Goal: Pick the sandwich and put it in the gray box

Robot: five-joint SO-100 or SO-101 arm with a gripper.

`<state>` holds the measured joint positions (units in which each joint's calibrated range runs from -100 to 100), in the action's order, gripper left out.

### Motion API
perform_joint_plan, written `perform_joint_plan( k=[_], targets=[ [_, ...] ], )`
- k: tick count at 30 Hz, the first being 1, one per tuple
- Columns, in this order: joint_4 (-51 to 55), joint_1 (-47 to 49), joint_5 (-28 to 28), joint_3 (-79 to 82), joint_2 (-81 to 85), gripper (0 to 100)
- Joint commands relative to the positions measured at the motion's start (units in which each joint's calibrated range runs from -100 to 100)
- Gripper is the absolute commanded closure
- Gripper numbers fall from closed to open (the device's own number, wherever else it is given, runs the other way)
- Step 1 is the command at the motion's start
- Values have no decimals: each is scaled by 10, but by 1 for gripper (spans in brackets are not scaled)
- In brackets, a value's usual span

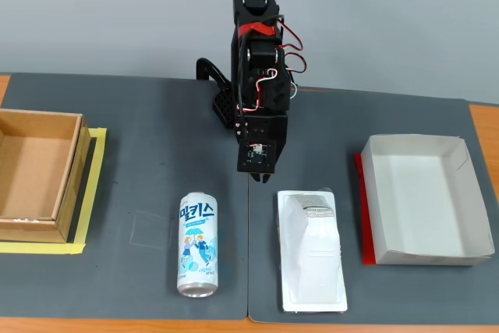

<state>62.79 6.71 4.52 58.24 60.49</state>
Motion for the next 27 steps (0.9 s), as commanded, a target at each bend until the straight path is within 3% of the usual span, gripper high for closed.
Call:
perform_joint_plan(
  k=[1,6,18,27],
  targets=[
    [37,10,1,-76,-42,98],
    [44,91,1,-149,-87,98],
    [49,126,6,-162,-114,98],
    [71,124,145,-194,-130,98]
  ],
)
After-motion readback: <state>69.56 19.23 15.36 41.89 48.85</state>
